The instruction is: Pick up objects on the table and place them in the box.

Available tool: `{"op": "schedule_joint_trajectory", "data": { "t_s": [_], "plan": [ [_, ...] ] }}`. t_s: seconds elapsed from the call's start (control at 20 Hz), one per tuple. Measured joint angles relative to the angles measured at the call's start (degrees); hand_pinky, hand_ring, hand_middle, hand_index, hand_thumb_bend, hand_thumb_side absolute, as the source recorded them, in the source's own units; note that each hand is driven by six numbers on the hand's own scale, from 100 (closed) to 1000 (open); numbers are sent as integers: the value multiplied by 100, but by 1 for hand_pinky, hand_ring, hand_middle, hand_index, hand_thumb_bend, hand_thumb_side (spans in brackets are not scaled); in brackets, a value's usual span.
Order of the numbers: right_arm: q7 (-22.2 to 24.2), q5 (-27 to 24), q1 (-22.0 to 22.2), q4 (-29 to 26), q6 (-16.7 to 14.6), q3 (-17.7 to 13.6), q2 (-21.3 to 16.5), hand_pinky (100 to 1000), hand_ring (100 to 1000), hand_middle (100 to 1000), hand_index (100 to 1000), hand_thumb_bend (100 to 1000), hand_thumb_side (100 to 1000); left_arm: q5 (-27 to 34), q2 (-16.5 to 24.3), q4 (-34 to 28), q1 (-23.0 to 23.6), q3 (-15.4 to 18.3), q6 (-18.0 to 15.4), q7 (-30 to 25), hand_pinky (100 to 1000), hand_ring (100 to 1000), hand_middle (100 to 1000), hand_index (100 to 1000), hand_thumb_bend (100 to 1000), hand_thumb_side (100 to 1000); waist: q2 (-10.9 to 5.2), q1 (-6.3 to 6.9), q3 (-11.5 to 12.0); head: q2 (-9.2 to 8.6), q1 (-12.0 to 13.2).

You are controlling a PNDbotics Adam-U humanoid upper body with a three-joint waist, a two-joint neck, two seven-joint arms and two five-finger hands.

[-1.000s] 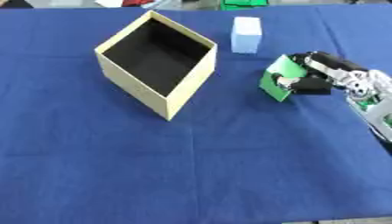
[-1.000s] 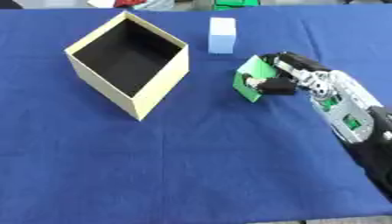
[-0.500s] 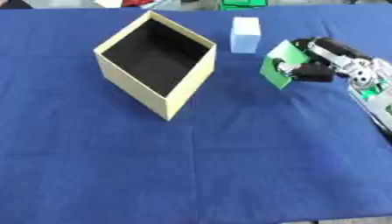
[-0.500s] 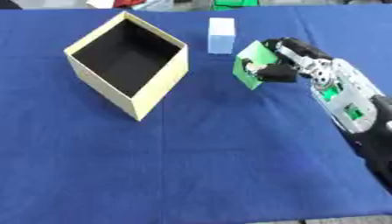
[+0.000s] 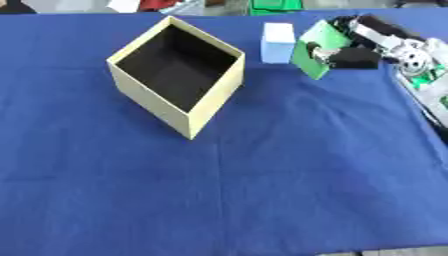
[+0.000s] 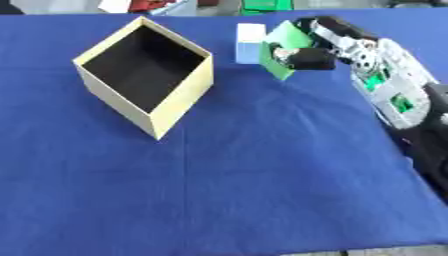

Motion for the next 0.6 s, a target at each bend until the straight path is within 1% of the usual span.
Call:
{"op": "schedule_joint_trajectory", "data": {
  "t_s": [0.35, 0.45, 0.6],
  "plan": [
    [253, 3, -575, 141, -36, 57, 204, 699, 668, 636, 841, 100, 739, 6, 0, 0, 7, 0, 1, -8, 714, 626, 631, 718, 170, 899, -57, -8, 34, 8, -14],
    [297, 27, -780, 170, -53, 81, 319, 699, 668, 636, 839, 100, 725, 10, 0, 0, 8, -1, 0, -10, 714, 626, 631, 718, 170, 898, -68, -7, 72, 10, -30],
    [358, 114, -1065, 258, -63, 140, 560, 698, 666, 635, 840, 100, 740, 14, 0, 0, 8, -3, -8, -23, 714, 626, 631, 718, 169, 899, -83, -7, 130, 19, -60]
  ]
}}
